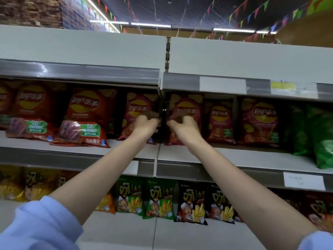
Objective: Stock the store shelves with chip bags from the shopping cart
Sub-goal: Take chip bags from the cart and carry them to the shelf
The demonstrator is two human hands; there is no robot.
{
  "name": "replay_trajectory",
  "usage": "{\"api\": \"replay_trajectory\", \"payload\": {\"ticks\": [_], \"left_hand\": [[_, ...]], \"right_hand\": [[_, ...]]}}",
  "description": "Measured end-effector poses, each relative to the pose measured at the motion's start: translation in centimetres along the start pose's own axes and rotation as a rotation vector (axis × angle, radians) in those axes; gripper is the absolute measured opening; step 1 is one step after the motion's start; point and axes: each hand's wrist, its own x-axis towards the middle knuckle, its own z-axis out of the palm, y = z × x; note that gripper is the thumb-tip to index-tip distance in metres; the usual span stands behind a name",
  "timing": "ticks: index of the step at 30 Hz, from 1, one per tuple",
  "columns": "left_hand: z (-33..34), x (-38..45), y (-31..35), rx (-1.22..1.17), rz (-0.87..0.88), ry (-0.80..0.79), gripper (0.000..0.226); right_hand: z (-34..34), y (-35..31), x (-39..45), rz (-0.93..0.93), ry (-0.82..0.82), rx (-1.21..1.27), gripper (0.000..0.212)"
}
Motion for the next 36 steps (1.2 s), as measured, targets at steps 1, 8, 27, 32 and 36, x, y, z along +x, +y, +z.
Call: {"api": "replay_trajectory", "payload": {"ticks": [1, 8, 27, 32, 36], "left_hand": [[-3.0, -0.5, -0.1, -0.021, 0.014, 0.088, 0.007], [-14.1, -2.7, -1.2, 0.011, 0.178, 0.342, 0.013], [-54.9, -13.0, -3.7, -0.034, -0.213, 0.878, 0.012], [-64.4, -17.0, -5.4, 0.001, -0.295, 0.954, 0.014], [-70.3, -20.5, -6.3, 0.038, -0.361, 1.012, 0.011]], "right_hand": [[2.8, -1.1, -0.7, -0.026, -0.101, 0.048, 0.004], [11.8, -5.6, -3.5, -0.162, -0.385, 0.165, 0.016], [45.3, -21.4, -18.3, -0.141, -0.997, 0.469, 0.005], [53.6, -24.5, -23.1, -0.046, -1.138, 0.515, 0.014], [59.8, -26.2, -26.5, 0.017, -1.212, 0.521, 0.009]]}}
